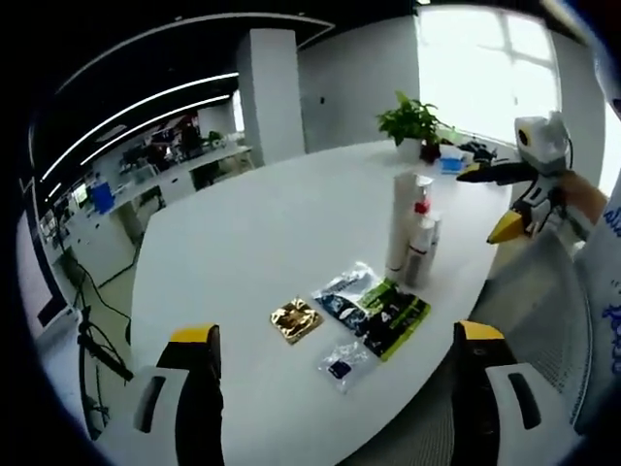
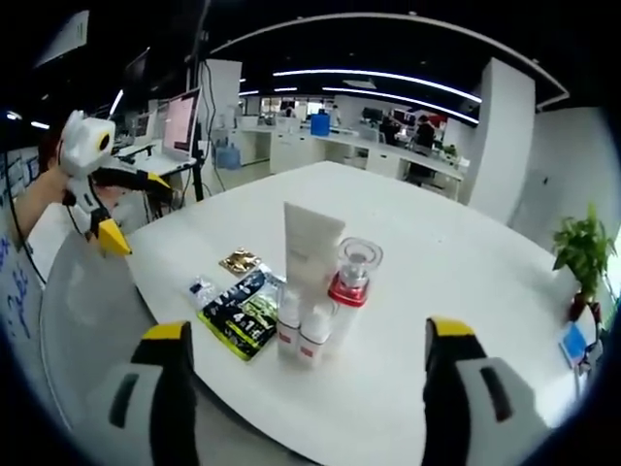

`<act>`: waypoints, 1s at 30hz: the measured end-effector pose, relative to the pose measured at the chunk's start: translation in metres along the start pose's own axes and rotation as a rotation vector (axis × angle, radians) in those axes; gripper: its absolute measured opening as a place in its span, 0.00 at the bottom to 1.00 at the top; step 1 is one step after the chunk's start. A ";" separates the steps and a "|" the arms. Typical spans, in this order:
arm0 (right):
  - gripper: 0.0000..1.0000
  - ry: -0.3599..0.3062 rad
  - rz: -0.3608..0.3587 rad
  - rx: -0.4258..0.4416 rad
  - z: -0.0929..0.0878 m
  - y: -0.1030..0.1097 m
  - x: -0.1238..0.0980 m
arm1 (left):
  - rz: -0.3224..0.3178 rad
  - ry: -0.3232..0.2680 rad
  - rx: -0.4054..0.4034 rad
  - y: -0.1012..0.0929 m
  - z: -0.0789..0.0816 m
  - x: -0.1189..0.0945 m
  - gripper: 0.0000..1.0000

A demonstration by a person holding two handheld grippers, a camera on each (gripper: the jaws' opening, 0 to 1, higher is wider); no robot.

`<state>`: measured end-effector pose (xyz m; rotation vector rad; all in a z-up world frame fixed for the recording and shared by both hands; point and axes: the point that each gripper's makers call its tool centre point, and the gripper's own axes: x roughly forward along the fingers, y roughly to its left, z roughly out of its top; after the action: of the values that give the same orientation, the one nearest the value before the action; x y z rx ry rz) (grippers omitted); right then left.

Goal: Arrange the skincare products in the storage area until every visible bottle or jar stands upright without overlapping.

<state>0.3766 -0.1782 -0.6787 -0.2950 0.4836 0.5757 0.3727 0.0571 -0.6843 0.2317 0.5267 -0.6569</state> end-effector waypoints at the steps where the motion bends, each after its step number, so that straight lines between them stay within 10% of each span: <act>1: 1.00 0.002 0.001 -0.001 0.000 0.000 0.001 | -0.003 0.005 0.003 0.000 -0.001 0.000 0.97; 30: 1.00 0.018 0.008 0.027 -0.010 -0.005 0.005 | -0.016 0.126 0.018 0.025 -0.013 0.049 0.97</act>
<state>0.3798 -0.1839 -0.6894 -0.2727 0.5100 0.5742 0.4161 0.0555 -0.7203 0.2869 0.6442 -0.6661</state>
